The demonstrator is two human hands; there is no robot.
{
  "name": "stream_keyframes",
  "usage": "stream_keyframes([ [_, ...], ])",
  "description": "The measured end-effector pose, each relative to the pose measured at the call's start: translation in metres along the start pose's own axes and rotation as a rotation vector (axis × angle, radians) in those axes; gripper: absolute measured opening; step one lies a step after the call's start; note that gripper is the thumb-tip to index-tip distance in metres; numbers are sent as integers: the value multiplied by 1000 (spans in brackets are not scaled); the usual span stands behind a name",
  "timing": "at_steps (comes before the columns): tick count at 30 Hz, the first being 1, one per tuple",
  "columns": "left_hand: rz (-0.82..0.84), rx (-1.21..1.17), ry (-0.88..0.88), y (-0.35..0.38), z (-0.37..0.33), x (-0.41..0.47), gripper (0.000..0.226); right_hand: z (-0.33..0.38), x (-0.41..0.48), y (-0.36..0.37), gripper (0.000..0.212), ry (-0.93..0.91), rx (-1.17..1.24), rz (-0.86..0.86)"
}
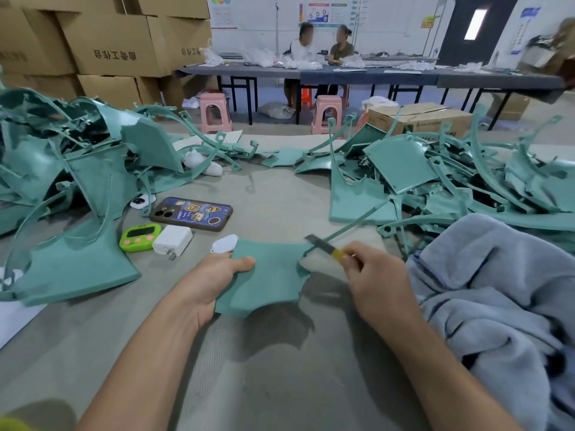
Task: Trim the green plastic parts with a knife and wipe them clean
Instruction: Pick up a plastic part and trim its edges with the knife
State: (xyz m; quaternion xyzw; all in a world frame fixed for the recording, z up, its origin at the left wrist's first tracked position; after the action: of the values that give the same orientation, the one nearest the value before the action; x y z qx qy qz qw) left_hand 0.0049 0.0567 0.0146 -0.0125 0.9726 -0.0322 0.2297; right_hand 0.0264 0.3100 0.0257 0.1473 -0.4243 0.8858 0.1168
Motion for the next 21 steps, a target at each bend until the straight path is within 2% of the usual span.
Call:
stream_keyframes([
  [3, -17, 16, 9, 0, 0, 1, 14, -17, 8, -14, 22, 210, 59, -273],
  [5, -20, 3, 14, 2, 0, 1, 15, -20, 6, -21, 21, 185, 129, -355],
  [7, -15, -13, 19, 3, 1, 1, 17, -8, 1, -18, 13, -29, 145, -280],
  [9, -1, -28, 18, 3, 1, 0, 18, 5, -6, -8, 12, -142, 106, -99],
  [10, 7, -36, 15, 2, 1, -1, 17, 6, -7, -3, 15, -136, 58, -40],
  [12, 11, -46, 7, -1, 2, 0, 15, -1, -1, -1, 19, -29, -28, -69],
  [14, -7, -28, 12, -1, 3, 1, 14, -14, 4, -12, 20, 128, -3, -238],
  [16, -28, -9, 28, 1, 3, 1, 13, -22, 4, -21, 17, 173, 96, -364],
  [18, -48, -18, 38, 3, 3, 1, 11, -16, 0, -18, 14, 66, 202, -318],
  [21, -33, -50, 39, 3, 2, 1, 12, -1, -6, -2, 11, -53, 269, -117],
])
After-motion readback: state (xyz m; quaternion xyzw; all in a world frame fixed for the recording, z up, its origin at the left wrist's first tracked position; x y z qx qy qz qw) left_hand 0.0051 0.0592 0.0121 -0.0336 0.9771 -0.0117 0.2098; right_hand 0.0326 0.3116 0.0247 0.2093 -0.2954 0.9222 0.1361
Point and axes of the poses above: each hand's wrist, its own x-axis towards the middle knuckle, its own y-axis out of the palm, z = x × y, the point moved 2 cm from there along x, towards the middle knuckle, and after that the axes turned 6 degrees about x, right-handed, at the moved point
